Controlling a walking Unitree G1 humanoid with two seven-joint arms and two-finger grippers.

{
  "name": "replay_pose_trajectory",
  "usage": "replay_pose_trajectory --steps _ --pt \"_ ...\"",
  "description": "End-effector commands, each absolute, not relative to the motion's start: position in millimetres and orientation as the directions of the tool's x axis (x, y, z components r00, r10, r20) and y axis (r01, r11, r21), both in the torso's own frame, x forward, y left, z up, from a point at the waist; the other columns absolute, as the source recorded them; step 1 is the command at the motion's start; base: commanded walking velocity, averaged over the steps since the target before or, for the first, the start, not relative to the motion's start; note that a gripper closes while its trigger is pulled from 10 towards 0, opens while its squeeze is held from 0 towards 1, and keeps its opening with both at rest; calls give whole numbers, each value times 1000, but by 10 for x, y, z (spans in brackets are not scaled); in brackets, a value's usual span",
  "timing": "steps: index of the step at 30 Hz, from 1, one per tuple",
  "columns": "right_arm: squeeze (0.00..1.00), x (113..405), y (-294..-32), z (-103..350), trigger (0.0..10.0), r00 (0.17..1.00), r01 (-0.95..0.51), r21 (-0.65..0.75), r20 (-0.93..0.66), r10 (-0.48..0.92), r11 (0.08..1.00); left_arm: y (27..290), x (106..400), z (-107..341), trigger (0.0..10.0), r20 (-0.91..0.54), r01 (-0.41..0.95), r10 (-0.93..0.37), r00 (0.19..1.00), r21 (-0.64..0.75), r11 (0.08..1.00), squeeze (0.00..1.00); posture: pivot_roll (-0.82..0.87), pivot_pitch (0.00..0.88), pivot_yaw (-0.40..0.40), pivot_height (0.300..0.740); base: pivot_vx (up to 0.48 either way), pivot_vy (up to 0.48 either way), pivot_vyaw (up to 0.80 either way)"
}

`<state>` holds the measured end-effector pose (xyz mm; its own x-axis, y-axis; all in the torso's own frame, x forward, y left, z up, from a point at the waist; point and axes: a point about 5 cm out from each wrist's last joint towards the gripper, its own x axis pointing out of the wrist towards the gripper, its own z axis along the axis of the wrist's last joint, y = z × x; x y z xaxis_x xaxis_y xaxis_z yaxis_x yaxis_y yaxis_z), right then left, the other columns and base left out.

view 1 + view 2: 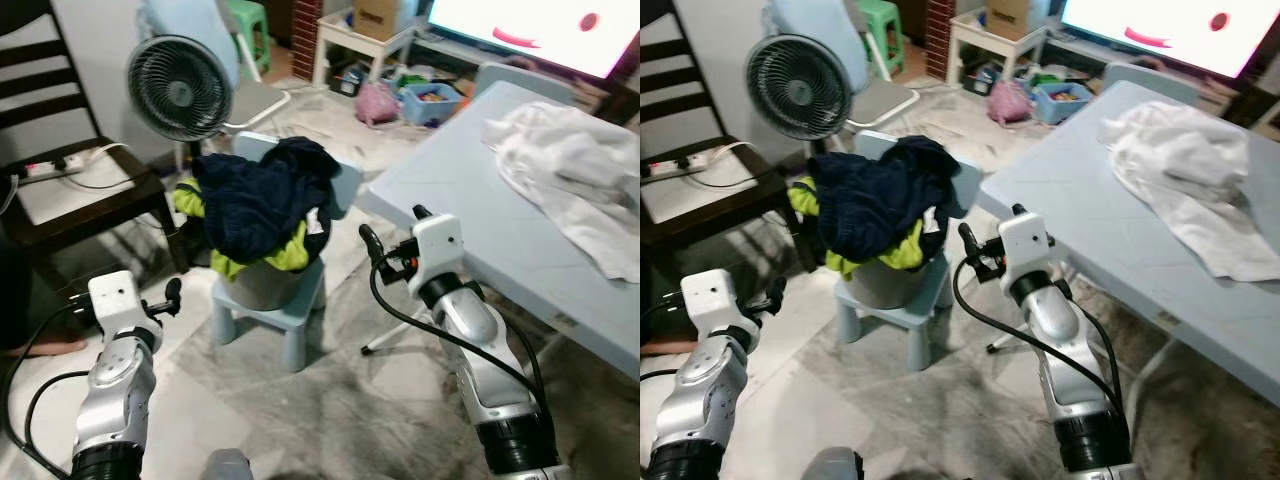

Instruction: Hang hanger

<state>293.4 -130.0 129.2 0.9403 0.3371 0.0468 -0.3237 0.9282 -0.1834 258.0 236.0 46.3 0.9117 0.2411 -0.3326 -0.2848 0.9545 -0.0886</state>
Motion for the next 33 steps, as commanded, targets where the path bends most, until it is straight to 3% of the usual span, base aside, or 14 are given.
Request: replay_pose_trajectory --steps 1,8,33 --pt "0 2931 -1360 1286 10000 946 -309 -188 41 322 932 2306 2622 494 10000 -312 -265 225 923 -90 960 0 37 0 -81 740 0 0 0" --pt "0 2921 -1373 1274 10000 948 -303 -190 36 315 934 2289 2633 512 10000 -298 -247 208 932 -100 964 0 30 0 -77 740 74 0 0" --pt "0 2912 -1365 1261 10000 948 -304 -186 32 316 934 2273 2609 471 10000 -316 -237 196 928 -98 966 0 31 6 -77 740 331 0 0"
